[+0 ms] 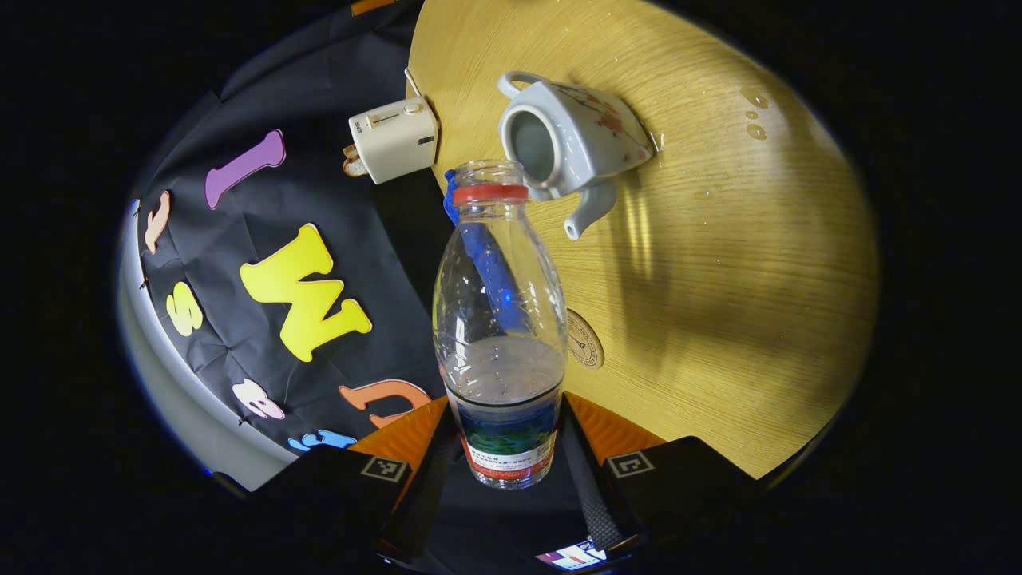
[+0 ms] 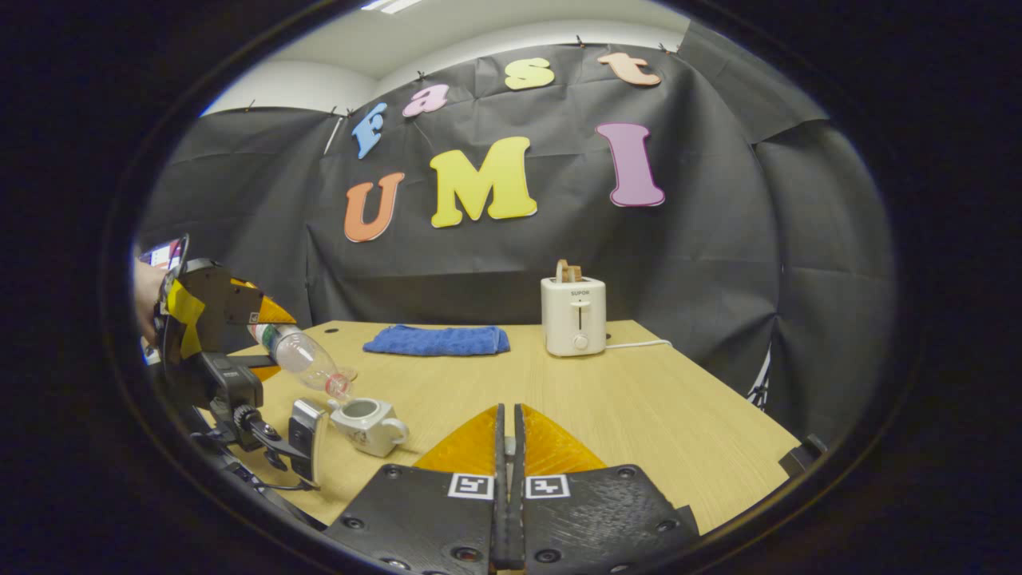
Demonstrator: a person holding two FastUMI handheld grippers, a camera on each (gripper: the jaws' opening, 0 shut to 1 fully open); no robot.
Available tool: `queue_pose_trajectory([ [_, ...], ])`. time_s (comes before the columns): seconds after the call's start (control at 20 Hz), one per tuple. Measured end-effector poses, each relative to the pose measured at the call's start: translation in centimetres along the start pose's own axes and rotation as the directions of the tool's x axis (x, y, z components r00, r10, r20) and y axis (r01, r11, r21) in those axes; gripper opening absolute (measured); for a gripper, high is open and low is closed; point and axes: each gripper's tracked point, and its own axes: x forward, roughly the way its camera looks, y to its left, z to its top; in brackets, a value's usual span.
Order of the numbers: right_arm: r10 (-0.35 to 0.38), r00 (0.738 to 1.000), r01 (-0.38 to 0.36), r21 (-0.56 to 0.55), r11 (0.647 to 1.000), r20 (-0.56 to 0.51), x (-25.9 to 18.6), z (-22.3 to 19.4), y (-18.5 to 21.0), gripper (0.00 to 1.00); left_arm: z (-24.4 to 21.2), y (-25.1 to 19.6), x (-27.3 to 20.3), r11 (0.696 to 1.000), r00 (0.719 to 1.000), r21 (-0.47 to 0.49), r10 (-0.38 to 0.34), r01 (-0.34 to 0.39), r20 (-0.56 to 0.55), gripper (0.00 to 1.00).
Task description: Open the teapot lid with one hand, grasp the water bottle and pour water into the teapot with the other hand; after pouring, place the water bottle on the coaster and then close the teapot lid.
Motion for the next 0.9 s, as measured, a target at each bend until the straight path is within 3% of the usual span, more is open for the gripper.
queue_pose_trajectory([
  [0.45, -0.001, 1.000, 0.001, 0.004, 1.000, 0.008, -0.3, 0.1, -0.3, 0.00, 0.4, 1.0, -0.2, 0.997, 0.999, 0.068, 0.025, -0.023, -0.030, 0.75],
  [0.5, 0.000, 1.000, 0.000, 0.004, 1.000, 0.010, -0.4, 0.1, -0.3, 0.00, 0.3, 1.1, -0.3, 0.997, 0.999, 0.076, 0.027, -0.024, -0.034, 0.80],
  [0.55, 0.001, 1.000, -0.001, 0.004, 1.000, 0.011, -0.4, 0.2, -0.3, 0.00, 0.3, 1.1, -0.2, 0.996, 0.999, 0.083, 0.026, -0.022, -0.037, 0.76],
  [0.9, 0.000, 1.000, 0.000, 0.006, 1.000, 0.014, -0.6, 0.1, -0.7, 0.00, 0.2, 2.1, -0.2, 0.991, 0.997, 0.126, 0.054, -0.048, -0.050, 0.75],
])
